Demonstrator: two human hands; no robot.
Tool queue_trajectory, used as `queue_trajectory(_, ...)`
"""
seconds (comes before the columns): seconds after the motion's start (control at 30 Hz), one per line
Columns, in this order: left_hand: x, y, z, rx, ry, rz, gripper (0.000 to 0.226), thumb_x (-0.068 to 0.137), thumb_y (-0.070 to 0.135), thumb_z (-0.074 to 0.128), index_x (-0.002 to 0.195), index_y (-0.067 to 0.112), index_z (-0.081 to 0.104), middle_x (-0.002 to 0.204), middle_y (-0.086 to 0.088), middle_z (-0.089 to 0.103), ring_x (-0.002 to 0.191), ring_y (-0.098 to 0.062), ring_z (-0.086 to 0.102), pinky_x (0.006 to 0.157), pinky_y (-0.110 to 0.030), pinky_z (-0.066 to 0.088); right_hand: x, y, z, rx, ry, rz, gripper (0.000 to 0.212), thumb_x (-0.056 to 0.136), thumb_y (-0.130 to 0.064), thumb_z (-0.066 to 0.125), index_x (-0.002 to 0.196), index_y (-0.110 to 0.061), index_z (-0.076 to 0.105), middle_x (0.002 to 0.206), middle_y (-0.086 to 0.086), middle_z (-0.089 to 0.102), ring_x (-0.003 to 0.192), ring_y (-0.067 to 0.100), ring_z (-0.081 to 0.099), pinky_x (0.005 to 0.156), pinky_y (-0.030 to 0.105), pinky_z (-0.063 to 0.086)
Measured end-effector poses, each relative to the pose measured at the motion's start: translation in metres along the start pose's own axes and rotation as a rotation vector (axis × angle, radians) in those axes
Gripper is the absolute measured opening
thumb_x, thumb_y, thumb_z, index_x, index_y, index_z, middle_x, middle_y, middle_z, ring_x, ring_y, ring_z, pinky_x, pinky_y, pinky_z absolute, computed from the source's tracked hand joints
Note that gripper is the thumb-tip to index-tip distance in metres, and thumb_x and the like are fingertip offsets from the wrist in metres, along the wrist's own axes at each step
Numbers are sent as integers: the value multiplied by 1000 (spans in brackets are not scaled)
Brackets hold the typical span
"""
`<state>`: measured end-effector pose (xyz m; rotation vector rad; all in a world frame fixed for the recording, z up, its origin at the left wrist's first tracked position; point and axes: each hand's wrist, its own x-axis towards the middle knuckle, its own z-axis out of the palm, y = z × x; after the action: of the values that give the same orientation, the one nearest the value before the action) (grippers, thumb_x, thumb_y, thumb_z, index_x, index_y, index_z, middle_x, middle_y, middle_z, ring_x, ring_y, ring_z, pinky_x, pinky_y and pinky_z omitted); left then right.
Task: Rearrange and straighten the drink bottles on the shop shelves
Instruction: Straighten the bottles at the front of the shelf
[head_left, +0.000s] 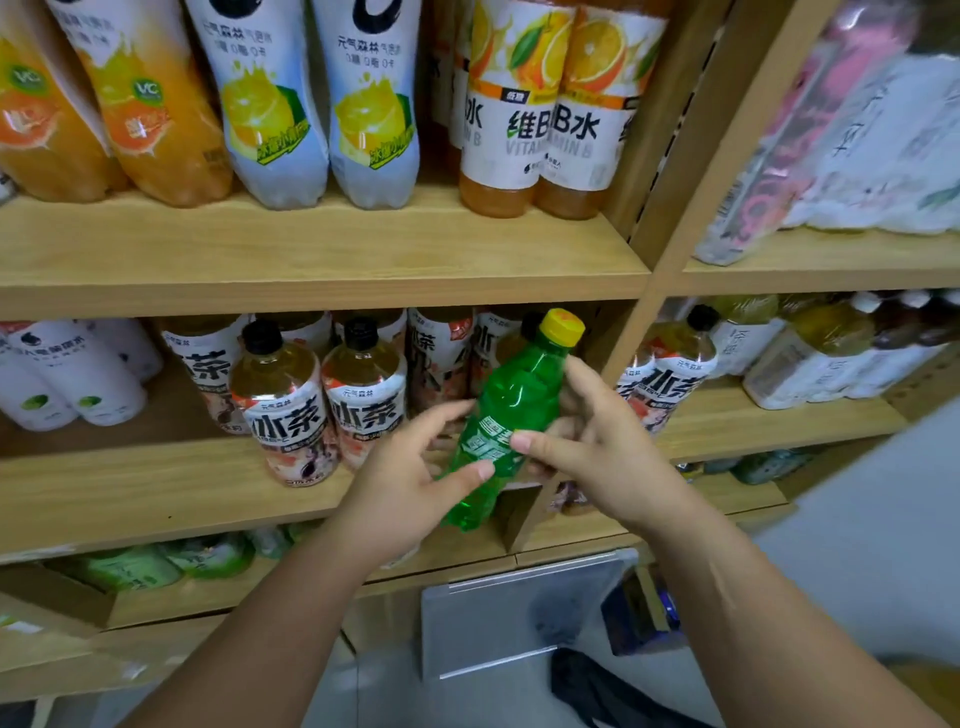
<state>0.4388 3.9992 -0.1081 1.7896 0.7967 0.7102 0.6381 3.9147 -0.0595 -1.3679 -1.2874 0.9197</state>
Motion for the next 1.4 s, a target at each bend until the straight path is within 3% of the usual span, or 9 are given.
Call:
queue_trajectory(0.2, 10, 45, 53, -214, -107, 25, 68, 83, 12, 80, 142, 31, 54, 128, 14, 69, 118, -8, 67, 91, -30, 59, -21, -12, -67, 64, -122, -59, 73, 84, -10, 77, 149, -18, 45, 125, 0, 69, 74, 35, 53, 65, 34, 56)
queue_trajectory(0.47, 26, 117, 188, -281, 62, 113, 68, 82, 4, 80, 143, 14, 53, 130, 6, 69, 119, -12, 67, 90, -24, 57, -57, -11, -202, -30, -159, -198, 68, 93, -21, 72, 154, -25, 41, 130, -2, 68, 70, 25, 51, 64, 43, 51)
queue_trajectory(0.57, 39, 148, 238, -313, 124, 172, 64, 80, 6, 78, 139, 16, 55, 127, 8, 71, 115, -10, 69, 86, -23, 58, -73, -13, -253, -84, -77, -266, 66, 91, -39, 72, 150, -40, 45, 132, -11, 67, 78, 23, 56, 71, 39, 56)
queue_trajectory(0.67, 53, 185, 273, -326, 170, 218, 59, 78, 11, 80, 133, 20, 60, 120, 10, 74, 105, -5, 72, 75, -18, 58, -87, -18, -297, -89, -43, -310, 63, 94, -36, 70, 150, -46, 43, 136, -12, 65, 106, 39, 62, 91, 53, 56)
queue_trajectory(0.83, 82, 259, 299, -291, 249, 318, 55, 78, 18, 82, 130, 20, 64, 124, 3, 74, 118, -18, 69, 89, -32, 58, -95, -47, -355, -138, 17, -396, 59, 94, -42, 66, 141, -67, 41, 144, -31, 54, 130, -4, 54, 102, 25, 51)
queue_trajectory(0.97, 110, 325, 311, -310, 242, 405, 47, 77, 16, 85, 121, 22, 68, 114, -2, 77, 102, -21, 75, 76, -36, 63, -89, -83, -393, -151, 63, -492, 57, 100, -34, 61, 139, -69, 39, 138, -41, 53, 119, -6, 62, 95, 29, 56)
queue_trajectory(1.1, 136, 388, 318, -250, 273, 508, 36, 82, 13, 78, 115, 24, 69, 106, 2, 79, 96, -15, 76, 67, -26, 59, -82, -126, -426, -239, 171, -590, 65, 97, -39, 64, 147, -65, 32, 145, -28, 54, 124, -6, 57, 93, 25, 56)
queue_trajectory(1.2, 150, 432, 320, -183, 298, 577, 33, 88, 11, 77, 118, 23, 70, 107, 3, 79, 100, -18, 75, 73, -37, 62, -75, -158, -448, -329, 260, -638, 66, 99, -41, 65, 152, -58, 30, 147, -27, 52, 130, 2, 54, 102, 39, 54)
queue_trajectory(1.4, 176, 528, 305, -85, 378, 663, 41, 83, 35, 80, 121, 24, 70, 113, -1, 77, 107, -26, 73, 80, -43, 62, -57, -247, -487, -453, 424, -740, 68, 97, -48, 63, 156, -48, 29, 153, -11, 50, 137, 8, 48, 109, 33, 43)
